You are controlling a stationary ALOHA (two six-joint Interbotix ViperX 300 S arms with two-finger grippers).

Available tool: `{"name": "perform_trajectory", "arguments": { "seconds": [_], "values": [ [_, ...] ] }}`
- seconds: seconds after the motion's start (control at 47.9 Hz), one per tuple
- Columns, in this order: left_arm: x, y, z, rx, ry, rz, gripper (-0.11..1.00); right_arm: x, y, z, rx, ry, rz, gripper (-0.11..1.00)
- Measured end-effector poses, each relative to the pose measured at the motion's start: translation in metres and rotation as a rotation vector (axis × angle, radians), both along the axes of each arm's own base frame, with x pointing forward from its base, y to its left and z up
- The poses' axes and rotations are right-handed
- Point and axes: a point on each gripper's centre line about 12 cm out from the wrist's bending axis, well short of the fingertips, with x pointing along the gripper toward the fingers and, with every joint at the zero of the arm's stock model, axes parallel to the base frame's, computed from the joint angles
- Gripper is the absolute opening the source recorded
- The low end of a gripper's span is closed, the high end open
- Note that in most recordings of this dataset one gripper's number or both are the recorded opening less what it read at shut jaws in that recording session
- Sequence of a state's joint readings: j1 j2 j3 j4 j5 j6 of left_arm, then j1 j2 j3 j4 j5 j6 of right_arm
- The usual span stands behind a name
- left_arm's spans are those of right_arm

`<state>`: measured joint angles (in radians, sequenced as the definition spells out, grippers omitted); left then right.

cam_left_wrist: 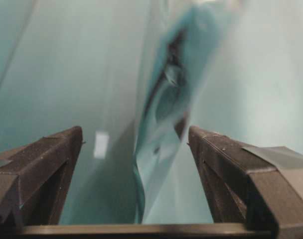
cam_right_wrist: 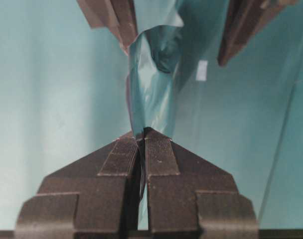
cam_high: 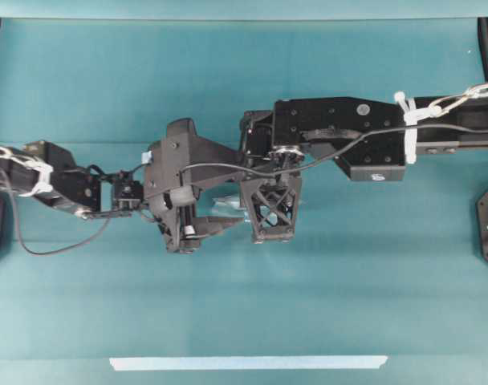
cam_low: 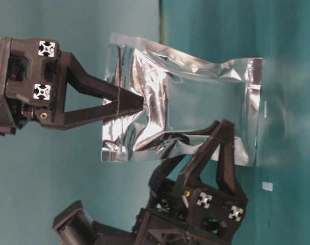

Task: Hand over the silver zip bag and make it stand upright.
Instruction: 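Close the left gripper on the bag's lower edge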

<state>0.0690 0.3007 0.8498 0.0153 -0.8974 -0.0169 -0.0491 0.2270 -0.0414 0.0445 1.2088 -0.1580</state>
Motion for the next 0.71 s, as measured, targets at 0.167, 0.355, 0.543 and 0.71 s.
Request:
{"name": "perform_trajectory", "arguments": {
  "seconds": [0.167, 0.355, 0.543, 0.71],
  "values": [
    [0.005, 0.0, 0.0, 0.001, -0.02, 0.0, 0.93, -0.001, 0.001, -0.001, 0.0, 0.003, 0.002, 0.03],
    [0.013, 0.001, 0.002, -0.002, -0.037, 0.001, 0.93, 0.0, 0.001, -0.001, 0.0, -0.002, 0.001, 0.03],
    [0.015, -0.002, -0.001, -0.026, -0.043, -0.001, 0.89, 0.001, 0.001, -0.001, 0.0, -0.008, 0.001, 0.03],
    [0.017, -0.006, -0.006, -0.032, -0.069, -0.011, 0.77, 0.001, 0.001, -0.001, 0.0, -0.009, -0.001, 0.03]
  ]
}}
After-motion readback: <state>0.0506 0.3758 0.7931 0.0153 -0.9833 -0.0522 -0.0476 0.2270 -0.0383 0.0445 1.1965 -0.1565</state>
